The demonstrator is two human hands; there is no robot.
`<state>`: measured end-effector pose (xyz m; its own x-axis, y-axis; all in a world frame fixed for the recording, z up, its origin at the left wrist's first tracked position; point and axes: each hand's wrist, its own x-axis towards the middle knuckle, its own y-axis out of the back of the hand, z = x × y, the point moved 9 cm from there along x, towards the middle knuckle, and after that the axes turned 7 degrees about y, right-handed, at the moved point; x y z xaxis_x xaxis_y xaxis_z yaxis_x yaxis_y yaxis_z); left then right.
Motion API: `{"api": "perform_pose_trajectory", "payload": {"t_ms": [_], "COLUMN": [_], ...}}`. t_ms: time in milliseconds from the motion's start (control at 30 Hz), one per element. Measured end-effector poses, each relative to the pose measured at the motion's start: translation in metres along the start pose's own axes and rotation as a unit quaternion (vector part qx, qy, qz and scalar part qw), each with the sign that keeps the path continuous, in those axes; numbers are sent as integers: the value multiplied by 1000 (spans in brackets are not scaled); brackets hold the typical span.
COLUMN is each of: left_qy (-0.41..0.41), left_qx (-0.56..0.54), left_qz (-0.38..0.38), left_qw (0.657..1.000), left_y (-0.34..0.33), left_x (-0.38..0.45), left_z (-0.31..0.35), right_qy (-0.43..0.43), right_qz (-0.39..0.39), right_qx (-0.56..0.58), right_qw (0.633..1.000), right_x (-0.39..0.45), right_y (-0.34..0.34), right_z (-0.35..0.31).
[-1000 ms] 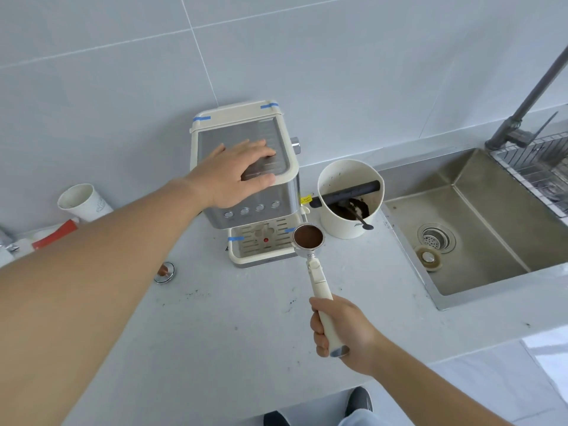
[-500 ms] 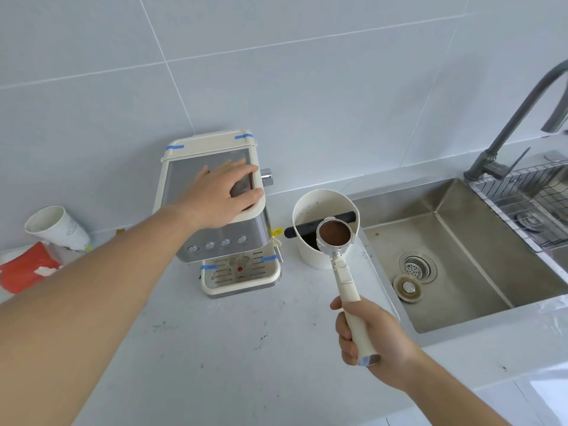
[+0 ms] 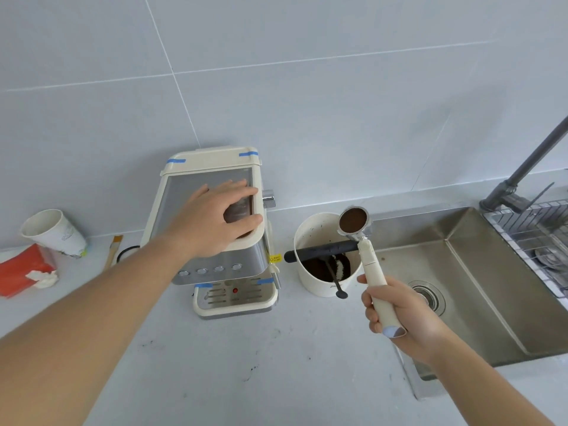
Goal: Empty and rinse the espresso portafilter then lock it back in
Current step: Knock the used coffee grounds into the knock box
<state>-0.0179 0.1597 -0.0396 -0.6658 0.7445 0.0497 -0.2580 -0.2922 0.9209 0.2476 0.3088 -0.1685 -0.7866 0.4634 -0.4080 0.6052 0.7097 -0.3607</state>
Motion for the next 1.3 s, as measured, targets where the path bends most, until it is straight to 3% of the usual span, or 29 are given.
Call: {"api": "perform_pose_trajectory", "payload": {"t_ms": [200, 467, 700, 933, 1067, 1300], "left_qy": [2, 11, 14, 20, 16, 16], "left_qx": [-8, -6, -11, -7, -5, -6], "left_qz": [8, 4, 4, 6, 5, 5], "left_qw": [1000, 1000, 1000, 1000, 1000, 1000], "left_y": [0, 1, 2, 3, 1, 2], "left_x": [0, 4, 4, 5, 2, 3], "left_z": [0, -2, -1, -3, -2, -1], "right_qy": [-14, 29, 105, 113, 101, 128], "right_qz": [18, 58, 74, 85, 85, 97], "right_qx": [-47, -166, -324, -483, -505, -471], "right_qw": [999, 984, 937, 864, 853, 867], "right_x": [31, 58, 63, 69, 70, 65], "right_y": [14, 25, 26, 23, 24, 23], "right_z": [-6, -10, -20, -16, -10, -15]}}
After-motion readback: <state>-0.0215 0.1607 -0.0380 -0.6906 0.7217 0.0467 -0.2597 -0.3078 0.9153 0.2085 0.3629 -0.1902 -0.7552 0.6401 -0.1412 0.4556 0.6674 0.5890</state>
